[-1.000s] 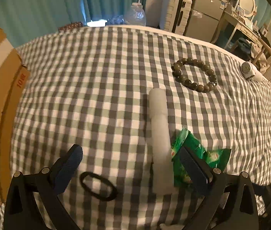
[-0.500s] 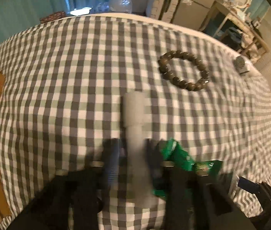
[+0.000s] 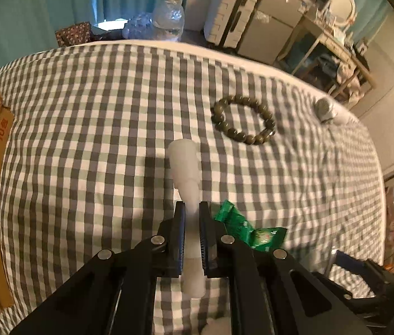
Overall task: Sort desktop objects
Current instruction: 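Grasp the white foam stick with the left tool while the right tool grasps the foil blister pack, then carry the foam stick and blister pack into the cardboard box and release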
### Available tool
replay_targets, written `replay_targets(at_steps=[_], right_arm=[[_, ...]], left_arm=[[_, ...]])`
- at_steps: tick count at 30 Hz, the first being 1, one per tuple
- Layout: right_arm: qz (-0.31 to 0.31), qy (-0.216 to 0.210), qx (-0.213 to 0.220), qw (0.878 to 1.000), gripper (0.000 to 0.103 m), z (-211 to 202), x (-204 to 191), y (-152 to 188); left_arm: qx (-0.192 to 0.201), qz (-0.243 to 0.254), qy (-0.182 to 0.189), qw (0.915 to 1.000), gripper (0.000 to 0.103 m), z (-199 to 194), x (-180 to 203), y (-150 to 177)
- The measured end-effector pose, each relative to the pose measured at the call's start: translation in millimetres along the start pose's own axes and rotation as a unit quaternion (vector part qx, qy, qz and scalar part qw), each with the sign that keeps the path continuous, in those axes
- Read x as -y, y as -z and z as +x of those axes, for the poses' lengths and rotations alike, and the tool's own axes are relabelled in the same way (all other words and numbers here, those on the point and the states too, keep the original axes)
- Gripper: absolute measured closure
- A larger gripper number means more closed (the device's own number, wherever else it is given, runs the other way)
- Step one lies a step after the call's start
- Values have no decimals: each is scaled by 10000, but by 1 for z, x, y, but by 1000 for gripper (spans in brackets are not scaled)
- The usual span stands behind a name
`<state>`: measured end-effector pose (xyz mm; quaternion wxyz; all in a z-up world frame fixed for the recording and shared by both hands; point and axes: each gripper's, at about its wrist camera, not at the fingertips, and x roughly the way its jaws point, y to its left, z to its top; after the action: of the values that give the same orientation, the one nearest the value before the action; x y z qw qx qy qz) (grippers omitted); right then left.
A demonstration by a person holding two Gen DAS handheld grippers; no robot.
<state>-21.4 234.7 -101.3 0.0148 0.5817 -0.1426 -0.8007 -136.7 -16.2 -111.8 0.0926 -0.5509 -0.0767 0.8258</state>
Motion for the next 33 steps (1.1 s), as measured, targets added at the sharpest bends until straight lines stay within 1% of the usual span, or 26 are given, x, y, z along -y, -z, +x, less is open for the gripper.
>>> replay_targets(at_steps=[2,6,7,11,15,18,20,22,25,27,31,33], right_arm=[[-76,40,69,9999,14,-8,0,2],[-220,-30,255,9994,14,-32,0,12],[-243,-23,287,9993,14,-26,-13,6],[-309,-95,420,9986,14,-35,-30,6],[-462,-121,668,9966,14,-59,-43,8],[-700,-42,930,9932,14,-79,-63,8],[-951,24,1121,9891,14,-98,-79,10],[-1191,78,1255,9849,14,-107,-99,11],[-1441,10,1382,9799,14,-125,-123,14],[-1593,-24,1466,9763,14,-133,-139,15],[-1954,-141,1566,9680,14,-143,-176,19],[-2100,-247,1582,9645,14,-143,-195,20]], left_arm=[[61,2,-61,10000,94,-10,6,-2],[251,36,-16,9997,94,-39,10,6],[333,51,-41,9994,94,-47,10,7],[543,103,-172,9983,94,-74,6,14],[757,-79,-72,9971,94,-101,-3,17],[940,-192,-67,9954,94,-118,-8,16],[1143,-275,-42,9931,94,-137,-14,17],[1367,-334,-39,9900,94,-152,-19,17],[1658,-374,-235,9852,94,-175,-29,17],[1776,-453,-279,9827,94,-184,-38,18],[1966,-823,-178,9769,94,-202,-63,21],[2107,-932,-303,9726,94,-211,-74,22]])
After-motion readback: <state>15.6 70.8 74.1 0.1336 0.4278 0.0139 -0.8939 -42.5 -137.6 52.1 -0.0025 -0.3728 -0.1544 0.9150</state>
